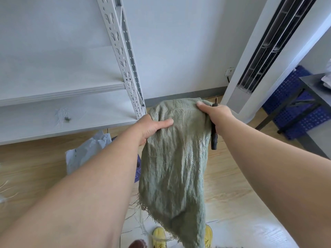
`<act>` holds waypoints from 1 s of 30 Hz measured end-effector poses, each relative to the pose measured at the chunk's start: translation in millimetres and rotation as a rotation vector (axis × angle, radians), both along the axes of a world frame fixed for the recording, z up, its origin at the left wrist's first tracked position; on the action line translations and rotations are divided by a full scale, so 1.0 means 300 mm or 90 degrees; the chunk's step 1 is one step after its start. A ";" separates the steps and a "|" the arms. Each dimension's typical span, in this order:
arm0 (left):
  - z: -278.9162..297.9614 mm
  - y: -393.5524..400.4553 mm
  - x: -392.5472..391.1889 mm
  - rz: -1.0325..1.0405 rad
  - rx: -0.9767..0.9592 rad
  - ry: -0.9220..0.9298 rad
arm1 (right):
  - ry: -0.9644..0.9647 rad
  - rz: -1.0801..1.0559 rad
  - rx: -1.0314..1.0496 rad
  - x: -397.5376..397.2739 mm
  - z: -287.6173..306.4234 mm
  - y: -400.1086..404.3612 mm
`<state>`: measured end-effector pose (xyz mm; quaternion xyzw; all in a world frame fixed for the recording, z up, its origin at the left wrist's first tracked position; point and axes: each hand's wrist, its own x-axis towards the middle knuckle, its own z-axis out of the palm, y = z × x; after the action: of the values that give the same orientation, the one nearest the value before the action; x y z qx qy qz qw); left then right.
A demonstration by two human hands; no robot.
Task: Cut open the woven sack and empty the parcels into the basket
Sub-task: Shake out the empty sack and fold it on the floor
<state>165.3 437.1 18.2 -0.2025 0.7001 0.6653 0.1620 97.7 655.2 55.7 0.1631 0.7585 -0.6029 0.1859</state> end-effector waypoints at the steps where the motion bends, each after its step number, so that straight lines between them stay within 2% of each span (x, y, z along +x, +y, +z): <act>1: 0.004 0.005 0.005 -0.004 0.012 0.009 | -0.027 0.019 -0.048 -0.004 -0.005 0.009; 3: 0.013 0.024 0.008 0.033 0.004 0.022 | -0.114 0.113 -0.068 0.002 -0.010 0.029; 5: 0.022 0.029 0.005 0.111 0.003 0.036 | -0.139 0.219 0.011 0.016 -0.014 0.042; 6: 0.023 0.025 0.001 0.130 0.039 0.039 | -0.118 0.219 0.033 0.016 -0.016 0.041; 8: 0.046 0.023 0.006 0.080 0.098 0.014 | -0.085 0.118 -0.054 0.004 -0.017 0.033; 10: 0.056 0.028 0.013 -0.017 0.082 -0.013 | -0.098 0.028 -0.186 -0.015 -0.018 0.023; 11: 0.061 0.033 0.010 -0.022 0.064 -0.013 | -0.110 0.031 -0.194 -0.018 -0.021 0.018; 12: 0.051 0.034 -0.003 0.018 0.042 -0.004 | -0.118 0.055 -0.150 -0.018 -0.021 0.011; 15: 0.040 0.033 -0.023 0.172 0.014 0.041 | -0.074 0.135 0.146 -0.002 -0.020 0.005; 17: 0.022 0.024 -0.040 0.191 0.019 0.040 | -0.078 0.180 0.181 0.004 -0.019 -0.004; 20: 0.056 0.039 -0.031 0.152 0.048 -0.008 | -0.147 0.326 0.102 0.003 -0.030 -0.023; 22: 0.096 0.057 -0.022 0.104 0.087 -0.026 | -0.168 0.369 0.042 0.010 -0.034 -0.039; 24: 0.105 0.059 -0.025 0.087 0.124 -0.024 | -0.160 0.352 -0.054 0.025 -0.029 -0.055; 27: 0.092 0.035 -0.025 0.101 0.102 0.026 | -0.109 0.249 -0.140 0.020 -0.045 -0.070; 30: 0.073 0.020 0.001 -0.098 -0.001 -0.045 | -0.080 0.146 -0.164 -0.005 -0.045 -0.069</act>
<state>165.7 442.9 40.1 -0.1714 0.7078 0.6431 0.2370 96.1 634.5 42.0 0.0873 0.6758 -0.6584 0.3198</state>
